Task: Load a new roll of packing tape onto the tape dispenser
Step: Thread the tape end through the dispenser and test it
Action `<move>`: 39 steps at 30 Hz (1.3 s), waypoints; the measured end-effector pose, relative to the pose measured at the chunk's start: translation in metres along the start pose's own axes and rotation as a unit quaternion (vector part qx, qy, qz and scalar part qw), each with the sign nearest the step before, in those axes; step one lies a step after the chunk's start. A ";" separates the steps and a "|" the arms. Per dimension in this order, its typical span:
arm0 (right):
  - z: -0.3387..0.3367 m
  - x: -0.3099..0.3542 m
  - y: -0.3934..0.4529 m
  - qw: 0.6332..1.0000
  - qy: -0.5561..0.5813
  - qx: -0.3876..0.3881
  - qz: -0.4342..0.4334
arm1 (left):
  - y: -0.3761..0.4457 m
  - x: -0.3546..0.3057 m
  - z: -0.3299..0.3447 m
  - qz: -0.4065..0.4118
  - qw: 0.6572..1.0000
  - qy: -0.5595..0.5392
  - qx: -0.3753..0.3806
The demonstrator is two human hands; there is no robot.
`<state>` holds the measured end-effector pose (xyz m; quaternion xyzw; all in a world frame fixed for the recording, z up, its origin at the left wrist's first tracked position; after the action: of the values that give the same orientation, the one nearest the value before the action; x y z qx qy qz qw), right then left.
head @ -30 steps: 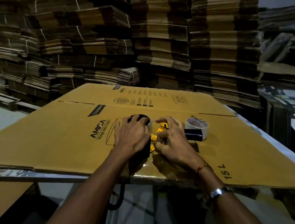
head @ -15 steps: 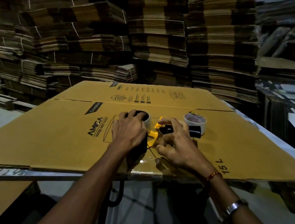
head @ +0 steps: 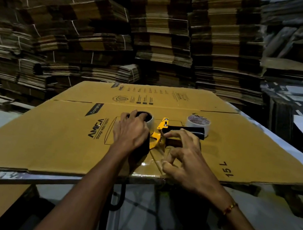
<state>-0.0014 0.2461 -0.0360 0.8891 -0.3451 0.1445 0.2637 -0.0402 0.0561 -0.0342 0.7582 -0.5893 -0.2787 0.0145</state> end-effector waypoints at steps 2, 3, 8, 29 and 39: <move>0.002 0.003 -0.002 1.000 -0.016 -0.004 0.000 | -0.001 -0.001 0.000 -0.001 1.000 -0.001 0.001; 0.003 0.006 -0.002 1.000 -0.022 -0.005 -0.003 | -0.001 -0.001 0.000 -0.001 1.000 -0.002 0.000; 0.012 0.017 -0.009 0.999 -0.029 -0.022 -0.017 | 0.000 0.000 0.000 -0.003 1.000 0.000 -0.007; 0.009 0.037 -0.009 0.997 -0.078 -0.006 0.024 | -0.154 -0.014 0.011 0.091 0.978 -0.117 -0.148; 0.007 0.055 -0.008 0.996 -0.088 0.020 0.014 | -0.155 -0.004 0.000 0.072 0.967 -0.186 -0.161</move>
<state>0.0443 0.2176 -0.0207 0.8985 -0.3764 0.0761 0.2128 0.0965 0.1074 -0.0870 0.6364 -0.5820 -0.5041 0.0461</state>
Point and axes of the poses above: each hand's wrist, its own y-axis towards the middle knuckle, its own z-axis out of the palm, x = y × z, the point moved 5 cm from there along y, towards the middle knuckle, and after that the axes turned 4 degrees about -y, right-handed, at the moved point
